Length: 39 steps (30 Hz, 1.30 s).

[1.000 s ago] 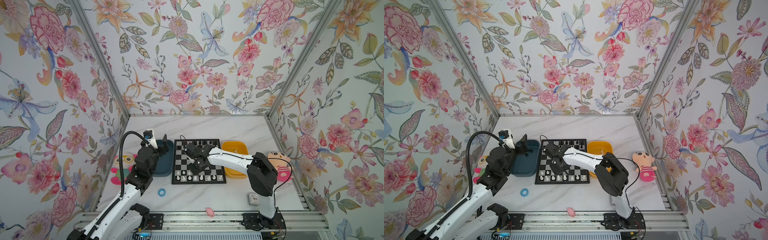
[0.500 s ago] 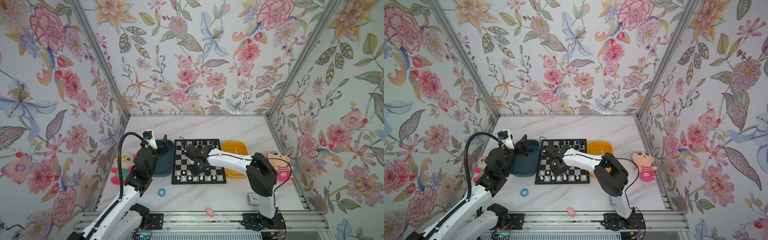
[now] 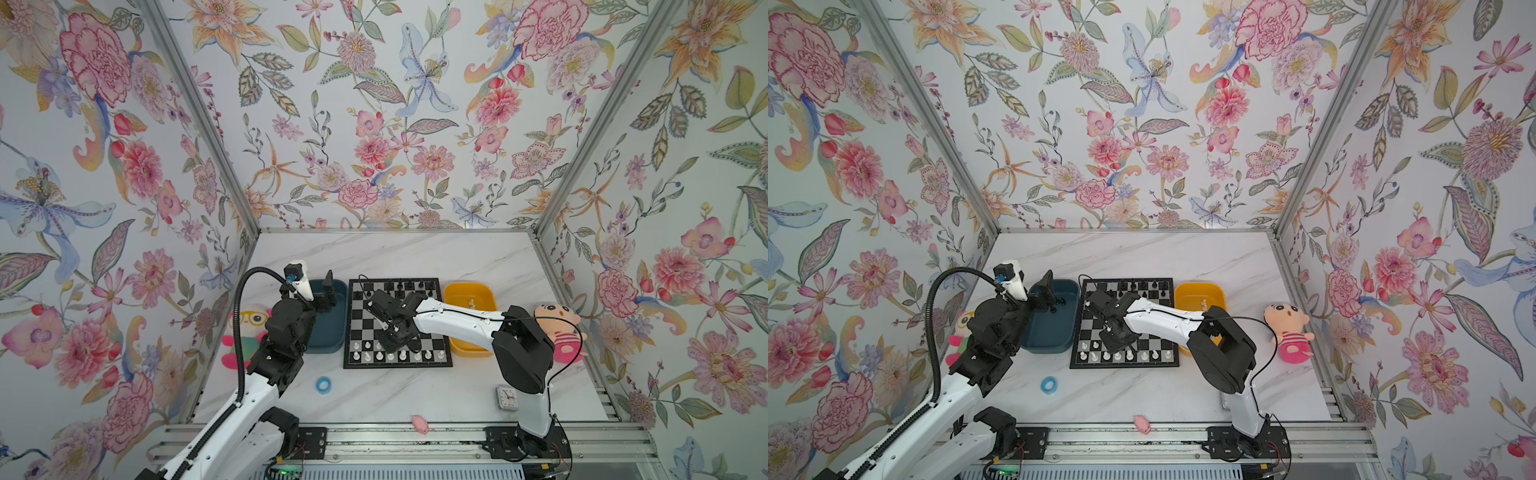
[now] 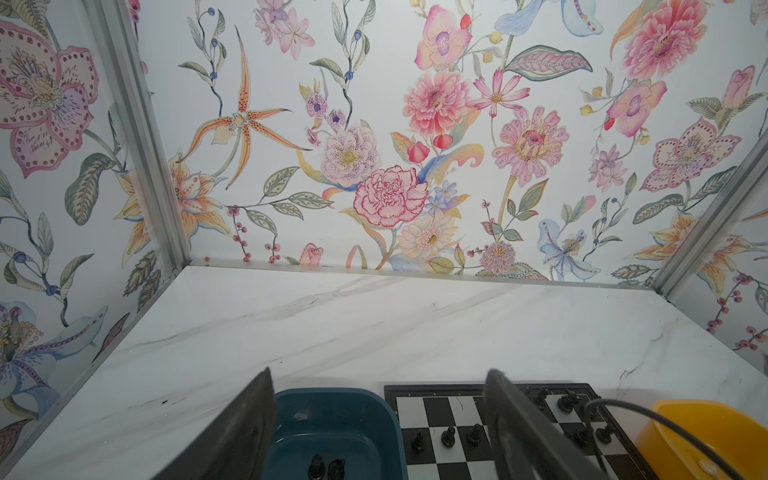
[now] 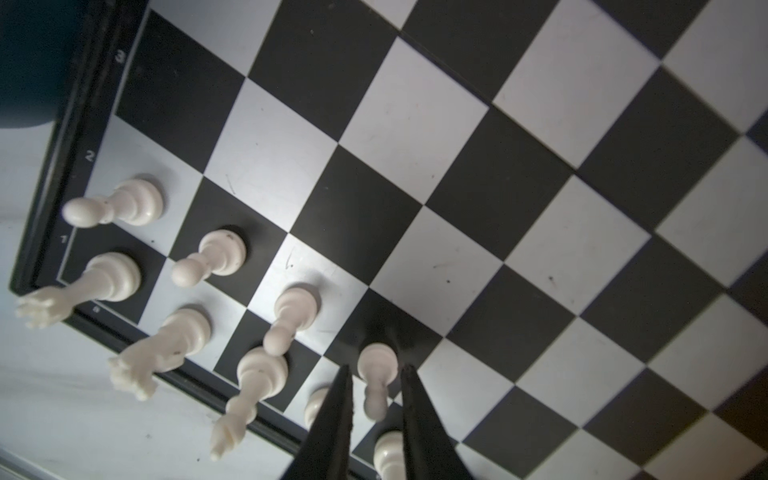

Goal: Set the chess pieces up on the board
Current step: 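Lower the white pawn onto the near row beside the white pieces and release, then move the empty right gripper back over the yellow tray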

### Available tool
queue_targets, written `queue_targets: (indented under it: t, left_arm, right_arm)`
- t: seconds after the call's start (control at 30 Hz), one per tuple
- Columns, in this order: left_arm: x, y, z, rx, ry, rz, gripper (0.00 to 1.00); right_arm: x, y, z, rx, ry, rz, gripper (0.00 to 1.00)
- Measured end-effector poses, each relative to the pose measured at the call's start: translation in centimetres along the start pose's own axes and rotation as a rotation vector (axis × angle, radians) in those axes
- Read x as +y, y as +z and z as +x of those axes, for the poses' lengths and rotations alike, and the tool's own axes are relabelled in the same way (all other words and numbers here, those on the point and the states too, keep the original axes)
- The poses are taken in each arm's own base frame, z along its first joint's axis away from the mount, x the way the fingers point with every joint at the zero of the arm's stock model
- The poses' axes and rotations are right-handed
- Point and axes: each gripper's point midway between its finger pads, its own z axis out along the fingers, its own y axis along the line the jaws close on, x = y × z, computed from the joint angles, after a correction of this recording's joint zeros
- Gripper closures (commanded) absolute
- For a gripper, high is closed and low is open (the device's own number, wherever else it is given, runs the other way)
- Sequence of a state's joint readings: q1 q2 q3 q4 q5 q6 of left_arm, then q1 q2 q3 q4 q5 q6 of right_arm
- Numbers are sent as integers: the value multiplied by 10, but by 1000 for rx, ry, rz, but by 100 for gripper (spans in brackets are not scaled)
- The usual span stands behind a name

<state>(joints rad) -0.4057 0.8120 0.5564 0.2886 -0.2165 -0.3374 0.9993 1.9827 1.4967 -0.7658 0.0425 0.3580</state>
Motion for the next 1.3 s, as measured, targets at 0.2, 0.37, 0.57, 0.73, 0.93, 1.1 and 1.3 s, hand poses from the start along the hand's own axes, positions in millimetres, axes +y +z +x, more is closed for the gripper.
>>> queue_targets:
  t: [0.2, 0.37, 0.57, 0.73, 0.93, 1.1, 1.3]
  left_arm:
    - [1, -1, 4, 6, 2, 0, 20]
    - [1, -1, 5, 8, 2, -1, 20]
    - [1, 0, 5, 9, 2, -2, 20]
    - [1, 4, 12, 29, 10, -5, 20]
    - [0, 10, 24, 64, 30, -10, 20]
    - [-1, 18, 32, 84, 37, -12, 20]
    - [-2, 25, 43, 109, 45, -13, 20]
  right_arm:
    - [-3, -1, -2, -10, 5, 18, 74]
    - [-6, -19, -10, -63, 9, 27, 73]
    - [-18, -62, -27, -175, 34, 23, 71]
    - [-59, -101, -39, -288, 117, 44, 68]
    - [-138, -118, -18, -319, 270, 127, 69]
    - [-196, -117, 10, -294, 391, 192, 71]
    - [-243, -95, 50, -211, 498, 231, 73]
